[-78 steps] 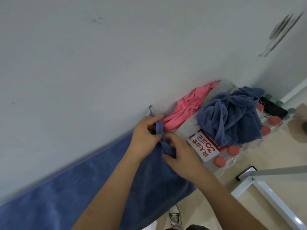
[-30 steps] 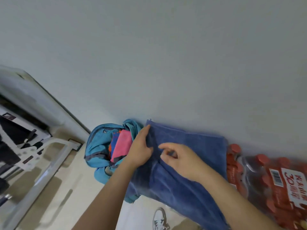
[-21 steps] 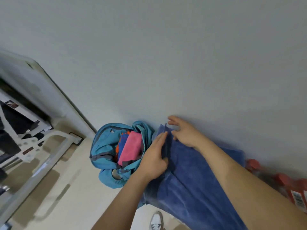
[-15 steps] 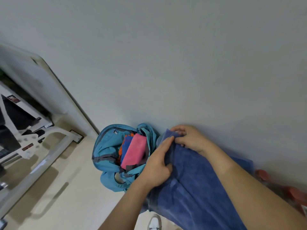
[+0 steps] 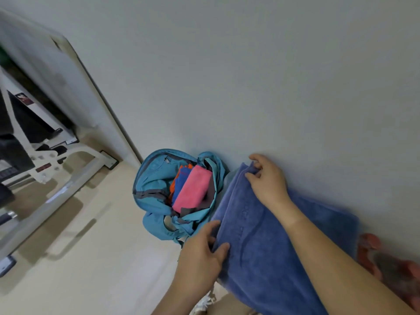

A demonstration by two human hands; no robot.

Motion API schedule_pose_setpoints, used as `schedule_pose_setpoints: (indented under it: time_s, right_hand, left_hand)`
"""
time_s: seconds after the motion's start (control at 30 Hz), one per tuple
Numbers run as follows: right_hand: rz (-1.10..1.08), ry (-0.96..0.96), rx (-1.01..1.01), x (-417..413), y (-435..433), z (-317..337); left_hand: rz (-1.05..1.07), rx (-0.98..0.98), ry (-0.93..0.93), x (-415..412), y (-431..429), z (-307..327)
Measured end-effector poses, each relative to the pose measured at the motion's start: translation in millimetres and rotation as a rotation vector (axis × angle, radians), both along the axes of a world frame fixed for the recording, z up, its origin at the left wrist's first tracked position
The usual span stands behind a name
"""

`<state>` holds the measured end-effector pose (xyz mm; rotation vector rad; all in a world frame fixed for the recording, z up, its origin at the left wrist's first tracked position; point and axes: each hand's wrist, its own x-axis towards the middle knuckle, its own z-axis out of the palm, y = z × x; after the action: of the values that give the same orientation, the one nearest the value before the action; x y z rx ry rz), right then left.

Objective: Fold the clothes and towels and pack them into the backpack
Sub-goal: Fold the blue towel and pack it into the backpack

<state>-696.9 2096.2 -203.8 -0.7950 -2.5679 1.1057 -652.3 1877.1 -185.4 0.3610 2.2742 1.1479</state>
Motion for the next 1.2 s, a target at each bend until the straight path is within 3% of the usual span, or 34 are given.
schedule_pose_setpoints:
  time_s: [0.2, 0.3, 0.5, 0.67, 0.83, 1.07, 1.2]
  right_hand:
    - [0.096, 0.104, 0.341, 8.4, -8.3, -19.9]
    - [0.119, 0.082, 0.408, 6.4, -8.6, -21.6]
    - [0.222, -0.007, 0.475, 4.3, -5.8, -14.1]
    - [0.370, -0.210, 0.502, -2.9, 6.1, -3.6]
    - [0.388, -0.172, 0.271, -12.1, 18.7, 2.3]
    - [0.332, -0.140, -0.052, -15.1, 18.1, 15.3]
    - [0.342, -0.162, -0.125, -22.0, 20.1, 14.3]
  left_hand:
    - [0.064, -0.026, 0.098, 4.0, -18.3, 4.0]
    - [0.119, -0.036, 0.182, 6.6, -21.8, -1.6]
    - [0.284, -0.035, 0.048, 15.5, -24.4, -20.7]
    - [0.285, -0.027, -0.030, 15.4, -25.3, -25.4]
    - [0.316, -0.020, -0.157, 10.2, -29.5, -28.4]
    - [0.261, -0.039, 0.131, 11.5, -32.3, -29.9]
    - [0.294, 0.073, 0.042, 20.7, -35.5, -29.1]
